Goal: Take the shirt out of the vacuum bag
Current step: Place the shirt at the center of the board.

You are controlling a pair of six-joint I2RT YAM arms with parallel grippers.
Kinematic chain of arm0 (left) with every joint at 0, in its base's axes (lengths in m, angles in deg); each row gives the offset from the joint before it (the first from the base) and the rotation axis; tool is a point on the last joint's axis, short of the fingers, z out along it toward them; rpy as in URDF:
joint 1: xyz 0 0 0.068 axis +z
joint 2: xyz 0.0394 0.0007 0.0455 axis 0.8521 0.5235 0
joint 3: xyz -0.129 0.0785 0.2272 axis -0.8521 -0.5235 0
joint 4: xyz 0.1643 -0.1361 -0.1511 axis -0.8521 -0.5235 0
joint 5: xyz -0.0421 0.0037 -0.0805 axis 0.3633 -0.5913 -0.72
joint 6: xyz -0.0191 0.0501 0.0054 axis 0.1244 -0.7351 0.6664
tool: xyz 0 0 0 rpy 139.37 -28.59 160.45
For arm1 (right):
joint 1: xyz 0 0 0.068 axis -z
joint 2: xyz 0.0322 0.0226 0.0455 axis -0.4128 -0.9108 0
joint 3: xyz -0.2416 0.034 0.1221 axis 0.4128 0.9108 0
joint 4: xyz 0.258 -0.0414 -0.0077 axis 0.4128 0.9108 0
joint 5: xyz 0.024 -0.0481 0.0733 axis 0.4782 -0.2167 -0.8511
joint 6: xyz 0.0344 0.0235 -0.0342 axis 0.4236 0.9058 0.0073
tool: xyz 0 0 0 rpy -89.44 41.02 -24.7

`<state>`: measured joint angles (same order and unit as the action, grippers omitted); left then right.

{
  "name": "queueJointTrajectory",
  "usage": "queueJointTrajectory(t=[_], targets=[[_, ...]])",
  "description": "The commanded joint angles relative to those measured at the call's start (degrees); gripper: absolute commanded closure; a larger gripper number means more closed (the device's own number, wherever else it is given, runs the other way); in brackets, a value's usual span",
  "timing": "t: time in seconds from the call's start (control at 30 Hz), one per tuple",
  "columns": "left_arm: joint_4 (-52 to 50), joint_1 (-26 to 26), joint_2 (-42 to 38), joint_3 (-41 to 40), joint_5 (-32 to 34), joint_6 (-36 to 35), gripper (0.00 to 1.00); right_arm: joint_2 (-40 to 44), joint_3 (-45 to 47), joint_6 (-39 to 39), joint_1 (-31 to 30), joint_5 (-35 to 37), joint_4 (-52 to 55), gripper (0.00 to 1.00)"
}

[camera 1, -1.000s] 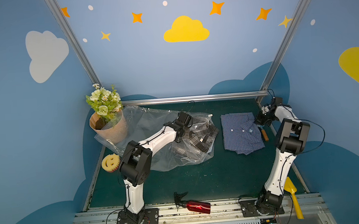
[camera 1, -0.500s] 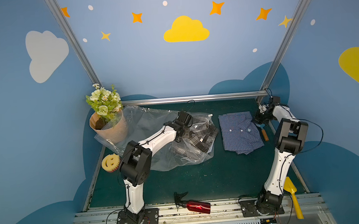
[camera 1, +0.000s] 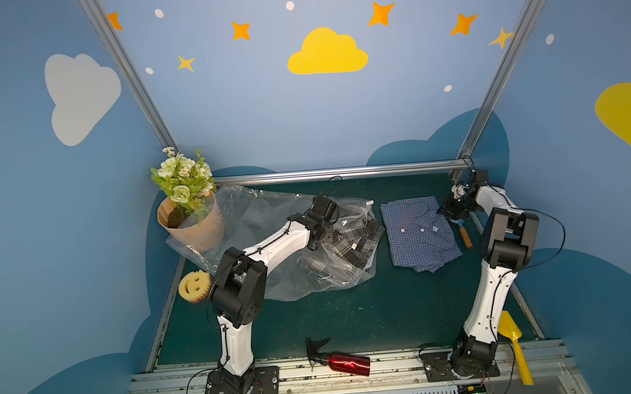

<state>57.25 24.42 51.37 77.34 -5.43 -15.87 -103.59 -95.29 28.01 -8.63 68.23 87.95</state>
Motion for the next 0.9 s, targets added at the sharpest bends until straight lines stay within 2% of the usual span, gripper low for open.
queueJointTrajectory(t=[0.0,0.17,0.33,0.5,0.67,0.87], targets=[[-0.2,0.7,-2.8,-1.3,0.9,0.3,0.92,4.4,0.3,-0.8,-0.3,2.3,2.1,0.69],[0.3,0.7,-3.3,-1.9,0.6,0.7,0.92,9.3,-0.1,-0.8,-0.9,5.2,2.7,0.63],[0.4,0.5,-3.9,-2.0,0.6,0.7,0.92,14.2,1.1,-1.2,-2.4,7.1,2.3,0.62],[0.1,0.6,-5.0,-2.2,1.6,0.3,0.92,17.9,6.9,0.7,-5.3,-0.8,-1.0,0.64],[-0.5,0.6,-5.6,-1.4,1.6,0.1,0.91,20.6,18.2,4.4,-10.6,-7.3,-8.7,0.66],[-1.2,0.5,-6.7,-1.8,2.2,-0.2,0.91,18.9,25.8,8.8,-13.5,-12.9,-15.6,0.69]])
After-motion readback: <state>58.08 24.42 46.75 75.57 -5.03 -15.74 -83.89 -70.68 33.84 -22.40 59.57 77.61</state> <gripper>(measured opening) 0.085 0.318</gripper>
